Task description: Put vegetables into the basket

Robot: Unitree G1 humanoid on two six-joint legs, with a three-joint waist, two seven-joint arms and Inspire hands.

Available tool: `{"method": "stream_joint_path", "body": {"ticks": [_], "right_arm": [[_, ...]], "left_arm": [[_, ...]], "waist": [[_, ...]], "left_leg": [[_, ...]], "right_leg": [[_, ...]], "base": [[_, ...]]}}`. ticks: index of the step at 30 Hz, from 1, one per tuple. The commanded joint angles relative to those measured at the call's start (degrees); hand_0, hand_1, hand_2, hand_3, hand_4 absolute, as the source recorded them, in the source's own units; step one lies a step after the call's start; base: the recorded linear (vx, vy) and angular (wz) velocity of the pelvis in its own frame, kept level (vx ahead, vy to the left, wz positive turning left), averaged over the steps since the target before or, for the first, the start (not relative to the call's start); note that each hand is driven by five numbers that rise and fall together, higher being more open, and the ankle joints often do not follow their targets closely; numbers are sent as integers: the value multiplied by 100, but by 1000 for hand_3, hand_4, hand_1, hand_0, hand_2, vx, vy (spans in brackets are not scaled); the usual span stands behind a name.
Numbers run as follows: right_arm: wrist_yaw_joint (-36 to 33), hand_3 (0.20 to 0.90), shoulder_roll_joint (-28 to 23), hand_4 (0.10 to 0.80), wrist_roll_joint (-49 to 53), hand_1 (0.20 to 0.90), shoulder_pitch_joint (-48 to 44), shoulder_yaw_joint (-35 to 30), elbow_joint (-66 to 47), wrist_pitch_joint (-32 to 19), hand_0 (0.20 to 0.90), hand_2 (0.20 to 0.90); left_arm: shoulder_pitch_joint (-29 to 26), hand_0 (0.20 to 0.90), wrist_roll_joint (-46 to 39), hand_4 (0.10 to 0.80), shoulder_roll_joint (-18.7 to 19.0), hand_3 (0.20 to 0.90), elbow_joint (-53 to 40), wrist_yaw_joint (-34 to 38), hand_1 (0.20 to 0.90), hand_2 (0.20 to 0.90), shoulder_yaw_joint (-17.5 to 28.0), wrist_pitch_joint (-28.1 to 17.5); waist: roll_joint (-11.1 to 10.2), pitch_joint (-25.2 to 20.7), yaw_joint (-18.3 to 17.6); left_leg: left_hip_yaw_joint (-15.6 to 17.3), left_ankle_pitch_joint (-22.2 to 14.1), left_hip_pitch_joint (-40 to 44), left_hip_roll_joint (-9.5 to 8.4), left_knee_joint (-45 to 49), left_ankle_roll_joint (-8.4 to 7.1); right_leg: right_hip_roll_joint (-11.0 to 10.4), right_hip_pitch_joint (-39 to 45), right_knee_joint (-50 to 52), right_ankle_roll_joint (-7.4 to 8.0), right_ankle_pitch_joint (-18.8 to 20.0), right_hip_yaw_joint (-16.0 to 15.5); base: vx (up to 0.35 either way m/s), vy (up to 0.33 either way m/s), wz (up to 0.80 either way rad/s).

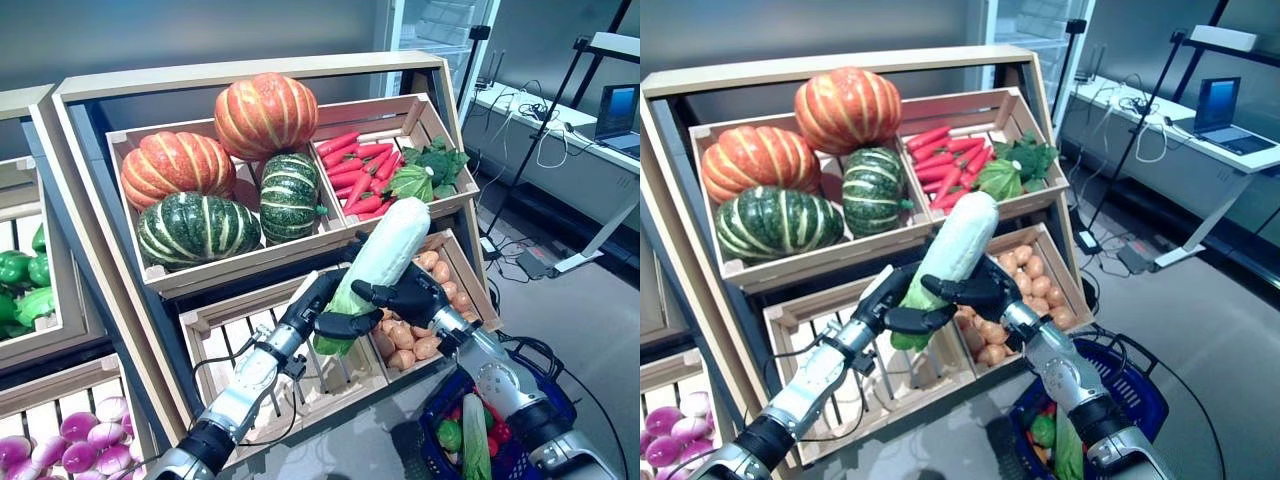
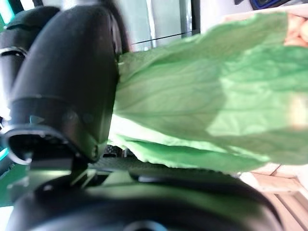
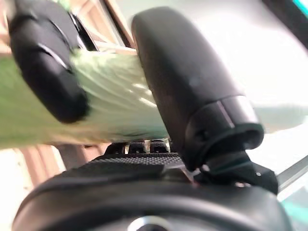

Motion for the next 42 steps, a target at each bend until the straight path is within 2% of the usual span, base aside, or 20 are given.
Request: {"method": "stream_joint_path", "body": {"ticks": [1,2,4,6,9,12,18,24,31,32,33,42], "right_arm": [[-245,900,228,800,132,900,-1549,-971,-501,-1620,900,900],[-276,900,233,800,213,900,-1546,-977,-511,-1672,900,900],[-185,900,543,800,1428,900,-1437,-1158,-616,-1290,900,900],[-44,900,804,800,2200,900,-1368,-1253,-560,-935,900,900],[-114,900,1052,800,2479,900,-1292,-1218,-432,-747,900,900],[-91,900,1091,800,2748,900,-1167,-1186,-397,-497,900,900],[-139,900,1082,800,2557,900,-1136,-1029,-169,-18,900,900],[-67,900,1126,800,2580,900,-1102,-974,-146,155,900,900],[-28,900,875,800,1587,900,-1088,-746,-17,687,900,900],[6,422,826,482,1434,422,-1074,-695,10,719,422,422],[50,300,783,400,1320,300,-1065,-650,33,760,300,300],[-7,300,512,400,658,300,-1157,-449,144,811,300,300]], "left_arm": [[-589,300,74,400,99,300,26,-55,300,300,-315,-504],[-587,300,78,400,98,300,27,-52,300,300,-316,-508],[-615,300,102,400,64,300,23,-25,300,300,-320,-493],[-643,300,90,400,46,300,21,-50,300,300,-330,-486],[-705,300,91,400,20,300,-10,-7,300,300,-389,-425],[-697,300,54,400,51,300,-14,1,300,300,-418,-428],[-720,300,68,400,33,300,81,7,300,300,-421,-492],[-692,300,103,400,45,300,49,4,300,300,-425,-440],[-677,300,119,400,79,300,17,15,300,300,-396,-449],[-669,300,128,400,79,300,29,11,300,300,-388,-467],[-665,300,135,400,79,300,41,12,300,300,-382,-481],[-657,300,158,400,119,300,49,53,300,300,-321,-484]], "waist": [[-259,-236,-39],[-258,-232,-40],[-235,-199,-45],[-219,-181,-30],[-202,-169,-15],[-198,-185,-15],[-211,-200,-30],[-210,-221,-38],[-237,-234,-46],[-243,-236,-47],[-248,-237,-47],[-267,-233,-60]], "left_leg": [[-106,-516,-130,-411,7,454],[-102,-514,-130,-411,7,456],[-90,-514,-120,-408,7,462],[-109,-516,-107,-412,7,471],[-143,-523,-102,-414,7,477],[-143,-524,-101,-413,7,471],[-126,-522,-79,-404,7,451],[-109,-516,-66,-399,7,444],[-105,-513,-82,-403,7,445],[-103,-511,-84,-402,7,445],[-99,-509,-83,-401,7,445],[-63,-487,-71,-390,7,432]], "right_leg": [[9,363,15,-215,-539,291],[8,362,15,-214,-537,293],[9,366,15,-217,-529,310],[8,384,15,-222,-531,316],[-1,397,15,-217,-541,313],[-9,401,15,-213,-549,295],[-10,415,15,-217,-555,296],[-14,428,15,-216,-558,293],[-24,408,15,-203,-552,291],[-25,406,15,-203,-553,287],[-26,407,15,-203,-553,285],[-19,403,15,-200,-528,308]], "base": [[0,0,0],[0,0,0],[0,0,0],[0,0,0],[0,0,0],[0,0,0],[0,0,0],[5,1,0],[0,0,0],[0,0,0],[0,0,0],[2,0,0]]}}
